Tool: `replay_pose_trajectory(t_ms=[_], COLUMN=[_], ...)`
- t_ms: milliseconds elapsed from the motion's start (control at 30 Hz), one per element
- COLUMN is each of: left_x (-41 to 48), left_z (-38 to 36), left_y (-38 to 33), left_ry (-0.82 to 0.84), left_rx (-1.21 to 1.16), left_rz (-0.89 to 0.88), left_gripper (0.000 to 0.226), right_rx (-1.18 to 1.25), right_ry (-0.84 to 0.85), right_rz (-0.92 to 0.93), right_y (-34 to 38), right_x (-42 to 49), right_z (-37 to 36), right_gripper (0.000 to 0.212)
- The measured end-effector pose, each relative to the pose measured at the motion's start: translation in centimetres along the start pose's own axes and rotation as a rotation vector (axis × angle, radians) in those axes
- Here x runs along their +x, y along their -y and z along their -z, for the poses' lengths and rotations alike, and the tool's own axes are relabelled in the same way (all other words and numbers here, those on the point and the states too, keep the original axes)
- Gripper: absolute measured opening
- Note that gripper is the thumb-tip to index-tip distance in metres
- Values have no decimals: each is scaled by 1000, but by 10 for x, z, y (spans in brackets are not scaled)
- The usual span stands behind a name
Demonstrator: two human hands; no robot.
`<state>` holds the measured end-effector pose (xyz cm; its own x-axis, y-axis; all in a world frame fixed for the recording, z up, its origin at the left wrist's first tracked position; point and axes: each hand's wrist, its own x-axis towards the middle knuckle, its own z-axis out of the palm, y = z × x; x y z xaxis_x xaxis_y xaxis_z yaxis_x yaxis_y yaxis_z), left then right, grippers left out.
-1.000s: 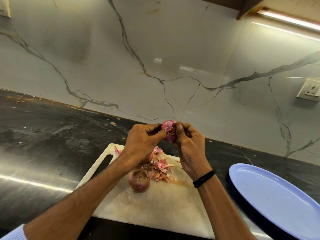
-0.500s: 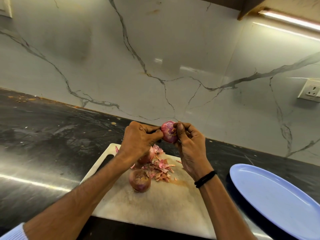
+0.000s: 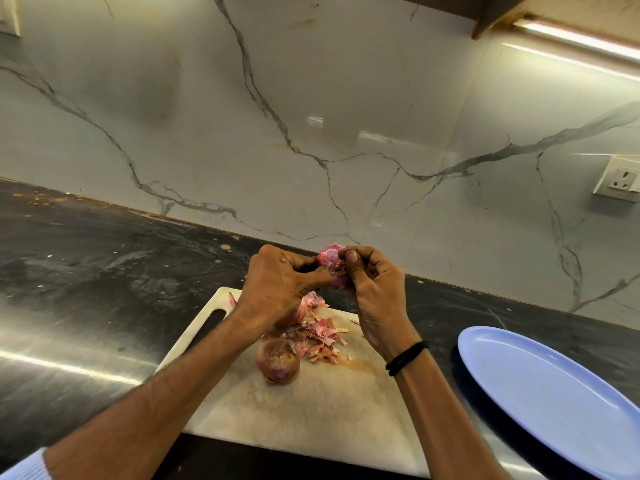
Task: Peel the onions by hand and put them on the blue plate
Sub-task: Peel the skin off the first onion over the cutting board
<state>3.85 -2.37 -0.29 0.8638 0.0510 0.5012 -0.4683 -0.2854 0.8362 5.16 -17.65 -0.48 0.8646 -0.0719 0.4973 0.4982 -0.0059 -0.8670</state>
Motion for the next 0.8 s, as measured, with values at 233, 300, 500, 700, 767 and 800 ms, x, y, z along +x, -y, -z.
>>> replay_pose_trajectory(t_ms=[233, 300, 500, 700, 767, 800], left_x=[-1, 0, -1, -2, -1, -1], left_z=[-1, -1, 3, 2, 2, 2], left_y=[2, 3, 1, -6, -5, -4], left_ry=[-16, -18, -51, -21, -26, -34], left_rx=[37, 60, 44, -26, -20, -32], left_rz=[-26, -33, -67, 16, 42, 56], left_gripper=[29, 28, 15, 33, 31, 28], right_rx=[-15, -17, 1, -52, -87, -95], right_ry=[4, 3, -28, -10, 3, 6], right_rz=[-20, -22, -34, 30, 56, 65], right_y=[-4, -4, 0, 1, 0, 0], right_x=[1, 0, 1, 0, 0, 0], right_z=[1, 0, 0, 1, 1, 1], right_gripper=[15, 21, 25, 21, 15, 12])
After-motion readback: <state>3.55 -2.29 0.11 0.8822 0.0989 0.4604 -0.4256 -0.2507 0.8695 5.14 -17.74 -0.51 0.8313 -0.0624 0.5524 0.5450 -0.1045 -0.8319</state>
